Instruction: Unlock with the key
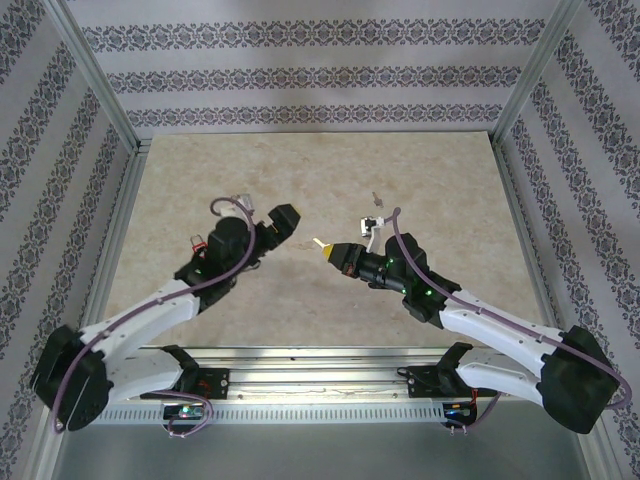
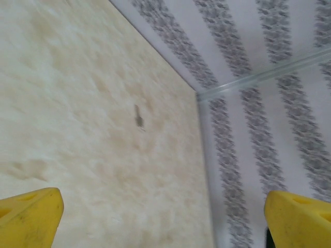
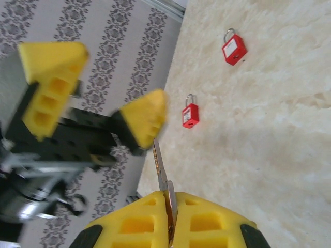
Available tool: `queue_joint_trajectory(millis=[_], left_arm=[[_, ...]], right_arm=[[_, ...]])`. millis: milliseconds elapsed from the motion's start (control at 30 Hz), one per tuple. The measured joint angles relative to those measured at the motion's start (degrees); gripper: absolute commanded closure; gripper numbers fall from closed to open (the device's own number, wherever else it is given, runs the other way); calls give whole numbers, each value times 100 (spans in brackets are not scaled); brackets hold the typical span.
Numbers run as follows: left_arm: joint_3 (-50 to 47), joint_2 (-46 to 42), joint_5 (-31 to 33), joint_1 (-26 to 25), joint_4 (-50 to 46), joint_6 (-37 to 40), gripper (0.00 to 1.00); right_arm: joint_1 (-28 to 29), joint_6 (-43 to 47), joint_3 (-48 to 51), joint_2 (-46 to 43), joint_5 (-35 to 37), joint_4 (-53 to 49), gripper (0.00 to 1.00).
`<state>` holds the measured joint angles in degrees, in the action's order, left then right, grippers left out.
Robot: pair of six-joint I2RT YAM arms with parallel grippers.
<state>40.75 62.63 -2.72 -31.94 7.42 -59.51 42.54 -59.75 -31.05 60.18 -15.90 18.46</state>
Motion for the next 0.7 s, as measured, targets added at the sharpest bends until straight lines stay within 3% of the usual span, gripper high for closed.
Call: queue_joint_trajectory(millis=[133,300,433,700], left_arm=[[531,17,133,1016,-2033,1027,1],[540,387,66,2317,-3510,1937,1],[619,896,133,2865,-4033,2476,5],[1082,2107,92,3333,-4079,2918,13]], right_arm=[[11,245,-85,0,90,-566,100],[11,389,-92,0,151,-953,100],[11,426,-92,-4,153,-1040,100],[11,424,127,-291,216,-1058,100]])
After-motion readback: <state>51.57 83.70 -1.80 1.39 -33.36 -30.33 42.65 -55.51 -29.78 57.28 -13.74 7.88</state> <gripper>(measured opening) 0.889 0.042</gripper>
